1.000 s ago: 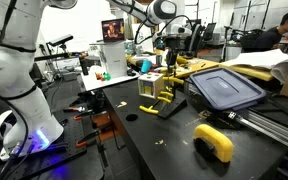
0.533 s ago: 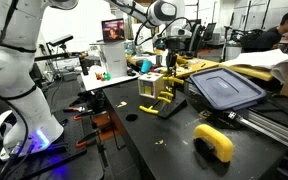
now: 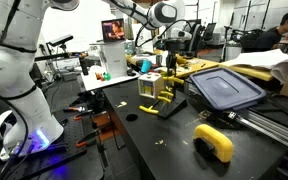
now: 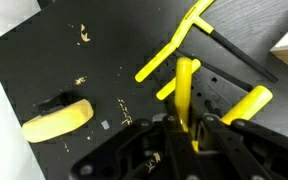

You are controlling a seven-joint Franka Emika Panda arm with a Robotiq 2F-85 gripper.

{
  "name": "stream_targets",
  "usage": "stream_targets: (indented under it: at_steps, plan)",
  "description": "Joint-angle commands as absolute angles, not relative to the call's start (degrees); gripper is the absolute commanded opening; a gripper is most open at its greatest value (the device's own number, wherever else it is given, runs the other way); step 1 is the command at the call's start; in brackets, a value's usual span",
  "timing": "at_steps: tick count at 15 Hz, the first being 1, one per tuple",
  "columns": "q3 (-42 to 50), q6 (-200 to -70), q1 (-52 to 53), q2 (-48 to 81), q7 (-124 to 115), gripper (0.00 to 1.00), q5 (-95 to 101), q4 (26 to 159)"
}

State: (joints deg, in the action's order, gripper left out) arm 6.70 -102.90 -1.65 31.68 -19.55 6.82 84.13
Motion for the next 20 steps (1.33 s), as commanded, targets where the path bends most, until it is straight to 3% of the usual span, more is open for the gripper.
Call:
stream_targets:
  at_steps: [1, 8, 20]
  plan:
    - [6.8, -102.2, -1.4, 33.0, -20.0, 0.49, 6.4, 82.5]
    - [6.6, -102.4, -1.0, 30.0, -19.4, 1.00, 6.8, 85.0]
    - [1.8, -95.8, -1.6, 8.5, 14.3, 1.00, 8.9, 97.2]
